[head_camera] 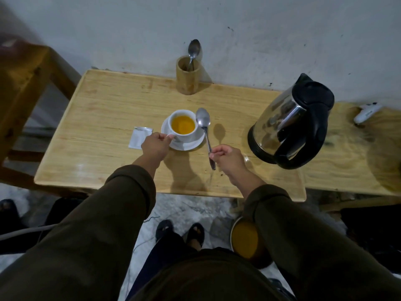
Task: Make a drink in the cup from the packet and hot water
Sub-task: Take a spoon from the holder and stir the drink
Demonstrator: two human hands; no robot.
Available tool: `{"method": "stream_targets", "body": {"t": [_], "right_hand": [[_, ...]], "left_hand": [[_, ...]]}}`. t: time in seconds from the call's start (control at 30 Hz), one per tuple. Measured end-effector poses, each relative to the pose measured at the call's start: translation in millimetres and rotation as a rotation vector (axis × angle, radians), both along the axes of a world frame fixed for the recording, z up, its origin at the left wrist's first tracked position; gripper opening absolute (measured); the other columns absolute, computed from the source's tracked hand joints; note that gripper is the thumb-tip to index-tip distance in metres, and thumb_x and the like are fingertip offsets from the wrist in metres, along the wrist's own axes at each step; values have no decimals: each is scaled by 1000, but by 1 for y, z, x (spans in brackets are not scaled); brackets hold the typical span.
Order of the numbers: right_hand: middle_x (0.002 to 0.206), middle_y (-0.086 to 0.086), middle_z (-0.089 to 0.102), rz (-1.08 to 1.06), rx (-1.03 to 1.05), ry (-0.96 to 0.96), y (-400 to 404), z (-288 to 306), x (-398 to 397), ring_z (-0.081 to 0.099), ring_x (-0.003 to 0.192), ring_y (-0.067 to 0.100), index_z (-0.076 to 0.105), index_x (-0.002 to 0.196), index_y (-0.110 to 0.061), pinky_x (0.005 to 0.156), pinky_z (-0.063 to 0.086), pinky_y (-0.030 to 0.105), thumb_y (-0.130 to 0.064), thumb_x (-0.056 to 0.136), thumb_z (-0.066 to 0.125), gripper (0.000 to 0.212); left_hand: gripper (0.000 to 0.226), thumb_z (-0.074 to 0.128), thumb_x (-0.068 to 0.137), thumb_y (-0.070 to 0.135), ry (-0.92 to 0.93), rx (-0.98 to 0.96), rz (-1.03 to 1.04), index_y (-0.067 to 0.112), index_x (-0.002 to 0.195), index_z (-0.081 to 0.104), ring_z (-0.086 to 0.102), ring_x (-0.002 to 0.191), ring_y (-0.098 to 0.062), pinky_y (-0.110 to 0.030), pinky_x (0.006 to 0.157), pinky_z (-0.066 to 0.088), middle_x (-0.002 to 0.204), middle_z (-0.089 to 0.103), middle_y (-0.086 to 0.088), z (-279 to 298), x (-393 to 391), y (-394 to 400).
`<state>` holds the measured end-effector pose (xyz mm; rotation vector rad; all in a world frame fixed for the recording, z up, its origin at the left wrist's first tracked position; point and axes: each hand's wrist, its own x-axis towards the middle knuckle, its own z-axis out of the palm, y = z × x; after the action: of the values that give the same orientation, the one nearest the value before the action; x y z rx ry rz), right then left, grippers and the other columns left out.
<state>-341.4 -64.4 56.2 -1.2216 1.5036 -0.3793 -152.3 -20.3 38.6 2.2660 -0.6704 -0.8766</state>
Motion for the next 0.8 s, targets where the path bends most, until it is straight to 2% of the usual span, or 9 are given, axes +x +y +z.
{"method": "stream_targets", "body": {"t": [0.1, 0.2, 0.27, 0.33, 0.4, 0.5, 0.63, 0.73, 0.8], "right_hand": [[71, -2, 61, -107, 6, 10, -8, -7, -8, 51, 66, 14, 61, 64, -25, 60, 44, 26, -10, 81, 69, 24], [84, 2, 66, -215, 23, 63, -13, -13, -13, 54, 74, 17, 60, 60, -24, 68, 46, 28, -10, 79, 71, 26], [89, 3, 66, -239, 47, 100, -16, -16, -14, 55, 77, 17, 58, 58, -24, 68, 44, 27, -10, 78, 72, 28], [86, 3, 65, -243, 66, 136, -19, -17, -15, 54, 68, 16, 57, 56, -23, 61, 44, 26, -9, 78, 73, 30], [83, 3, 63, -246, 79, 166, -23, -18, -13, 52, 64, 14, 57, 56, -23, 64, 44, 26, -8, 78, 72, 30], [80, 1, 63, -251, 81, 209, -28, -20, -9, 58, 79, 20, 56, 55, -23, 74, 49, 28, -9, 77, 73, 31], [87, 2, 60, -82, 115, 219, -32, -26, -12, 57, 84, 19, 55, 59, -28, 89, 53, 33, -8, 82, 64, 31], [91, 4, 61, -27, 138, 246, -32, -32, -17, 56, 84, 18, 58, 64, -27, 88, 52, 32, -7, 83, 61, 28], [98, 9, 65, -23, 162, 251, -30, -34, -13, 57, 85, 19, 67, 78, -22, 88, 53, 32, -9, 83, 62, 15]], "left_hand": [[48, 54, 90, 45, -3, -18, 3, 7, 117, 65, 60, 113, -32, -41, 99, 47, 118, 68, -14, -2, -1, 2], [47, 53, 91, 44, -1, -40, 13, 7, 117, 66, 61, 111, -33, -42, 98, 48, 117, 68, -15, -4, -2, 3], [45, 54, 91, 42, 7, -57, 31, 6, 116, 66, 60, 111, -32, -39, 97, 48, 117, 68, -15, -5, -3, 3], [42, 57, 90, 38, 32, -78, 54, 6, 115, 66, 61, 111, -30, -37, 94, 47, 116, 68, -15, -6, -4, 4], [40, 59, 89, 36, 59, -88, 68, 6, 115, 66, 61, 109, -29, -38, 92, 48, 115, 69, -14, -7, -4, 4], [39, 60, 88, 35, 56, -81, 59, 7, 114, 67, 62, 109, -29, -39, 93, 50, 114, 69, -14, -8, -2, 5], [40, 60, 89, 36, 48, -70, 54, 7, 116, 66, 62, 110, -29, -40, 94, 50, 115, 69, -13, -8, -2, 4], [40, 60, 88, 36, 53, -65, 60, 8, 116, 66, 62, 111, -27, -39, 95, 49, 116, 69, -12, -9, -1, 3], [38, 60, 89, 36, 61, -67, 65, 9, 115, 67, 62, 110, -25, -34, 90, 48, 115, 69, -11, -10, -1, 4]]}}
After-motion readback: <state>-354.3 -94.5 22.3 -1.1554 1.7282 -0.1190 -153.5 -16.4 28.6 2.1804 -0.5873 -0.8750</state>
